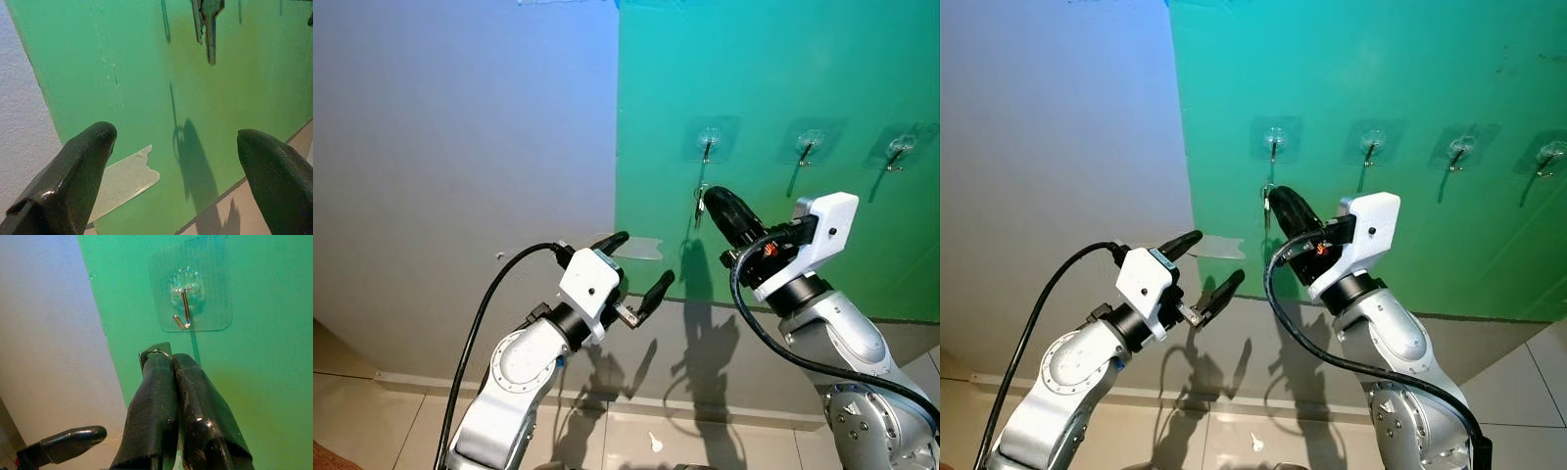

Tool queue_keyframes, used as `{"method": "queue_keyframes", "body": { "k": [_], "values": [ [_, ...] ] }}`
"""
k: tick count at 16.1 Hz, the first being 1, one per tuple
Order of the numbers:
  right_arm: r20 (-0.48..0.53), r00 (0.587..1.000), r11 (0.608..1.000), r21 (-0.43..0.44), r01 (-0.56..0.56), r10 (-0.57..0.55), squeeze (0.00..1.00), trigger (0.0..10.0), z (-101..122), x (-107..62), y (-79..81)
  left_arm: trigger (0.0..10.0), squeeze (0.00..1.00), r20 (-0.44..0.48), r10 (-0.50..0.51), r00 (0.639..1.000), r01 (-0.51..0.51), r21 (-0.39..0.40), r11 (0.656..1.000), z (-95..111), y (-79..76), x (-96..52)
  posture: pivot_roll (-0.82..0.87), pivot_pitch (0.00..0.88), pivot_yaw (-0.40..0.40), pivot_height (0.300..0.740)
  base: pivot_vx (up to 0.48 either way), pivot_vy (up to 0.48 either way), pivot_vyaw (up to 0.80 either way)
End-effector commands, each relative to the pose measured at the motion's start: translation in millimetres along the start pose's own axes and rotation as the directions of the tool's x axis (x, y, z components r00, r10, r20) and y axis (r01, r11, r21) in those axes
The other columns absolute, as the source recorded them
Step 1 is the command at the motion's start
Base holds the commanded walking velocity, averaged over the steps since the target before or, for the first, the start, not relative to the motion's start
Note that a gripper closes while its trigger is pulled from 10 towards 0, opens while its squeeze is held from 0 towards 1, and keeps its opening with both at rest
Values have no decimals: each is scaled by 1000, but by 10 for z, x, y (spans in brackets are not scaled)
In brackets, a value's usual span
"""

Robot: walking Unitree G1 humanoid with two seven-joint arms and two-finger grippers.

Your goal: Hang keys on a hook

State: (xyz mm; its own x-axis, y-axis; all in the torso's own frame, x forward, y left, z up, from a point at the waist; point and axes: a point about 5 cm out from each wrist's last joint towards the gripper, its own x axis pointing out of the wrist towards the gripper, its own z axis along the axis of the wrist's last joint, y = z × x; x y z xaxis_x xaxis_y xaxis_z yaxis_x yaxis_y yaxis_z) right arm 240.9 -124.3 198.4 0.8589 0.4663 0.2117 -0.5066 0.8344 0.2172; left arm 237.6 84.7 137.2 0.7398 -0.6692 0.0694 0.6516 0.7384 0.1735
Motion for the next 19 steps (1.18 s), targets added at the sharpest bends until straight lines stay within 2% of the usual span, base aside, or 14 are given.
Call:
{"method": "queue_keyframes", "body": {
  "k": [1,6,7,9,16,19],
  "values": [
    [30,999,1000,-12,-18,19,0,10000,85,24,44,10000,0,13,-20,1000,20,11,1000,55,-19,29,-84,0,-23,718,0,0,0],
    [44,999,1000,-18,-15,16,0,10000,141,81,43,10000,0,15,-20,1000,20,13,1000,61,-18,34,-80,0,-30,718,0,0,0],
    [-6,998,996,-57,-69,68,0,10000,108,98,108,10000,0,16,-23,1000,22,16,1000,64,-20,37,-75,0,-35,718,0,0,0],
    [-23,997,994,-74,-74,73,0,10000,91,108,115,10000,0,17,-23,1000,23,18,1000,67,-20,39,-70,0,-38,718,0,0,0],
    [47,997,995,-83,59,-55,0,10000,202,175,-30,10000,0,18,-36,999,36,23,999,74,-36,33,-64,0,-44,718,0,0,0],
    [31,996,992,-90,83,-81,0,10000,183,190,-52,10000,0,20,-43,999,43,23,999,78,-47,33,-63,0,-46,718,0,0,0]
  ]
}}
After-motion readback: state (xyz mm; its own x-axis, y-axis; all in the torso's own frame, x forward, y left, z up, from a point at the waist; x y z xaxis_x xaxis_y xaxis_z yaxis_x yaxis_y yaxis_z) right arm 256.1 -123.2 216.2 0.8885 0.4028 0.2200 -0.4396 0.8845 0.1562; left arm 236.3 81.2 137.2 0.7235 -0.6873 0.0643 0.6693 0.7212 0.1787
